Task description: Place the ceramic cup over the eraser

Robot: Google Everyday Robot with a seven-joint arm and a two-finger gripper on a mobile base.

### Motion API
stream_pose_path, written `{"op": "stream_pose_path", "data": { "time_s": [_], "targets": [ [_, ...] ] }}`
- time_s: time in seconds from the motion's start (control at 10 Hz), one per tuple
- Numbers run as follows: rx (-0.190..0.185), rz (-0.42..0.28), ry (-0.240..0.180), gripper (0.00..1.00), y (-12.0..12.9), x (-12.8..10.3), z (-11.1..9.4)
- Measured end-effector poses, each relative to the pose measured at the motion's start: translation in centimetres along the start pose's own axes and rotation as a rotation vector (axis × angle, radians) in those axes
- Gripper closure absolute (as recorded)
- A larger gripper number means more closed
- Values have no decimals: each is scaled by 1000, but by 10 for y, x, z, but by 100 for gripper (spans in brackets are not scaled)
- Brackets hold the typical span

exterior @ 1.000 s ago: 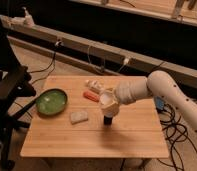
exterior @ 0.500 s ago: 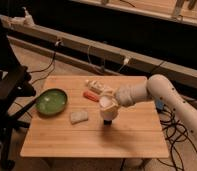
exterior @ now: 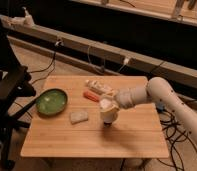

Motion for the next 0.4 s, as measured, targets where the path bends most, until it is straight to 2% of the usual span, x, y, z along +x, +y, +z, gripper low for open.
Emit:
{"op": "stream_pose_path", "data": {
  "time_s": [0.1,0.4],
  "targets": [
    [-1,2,-2,20,1,1,1],
    [5,-1,5,22,2,3,2]
  ]
}}
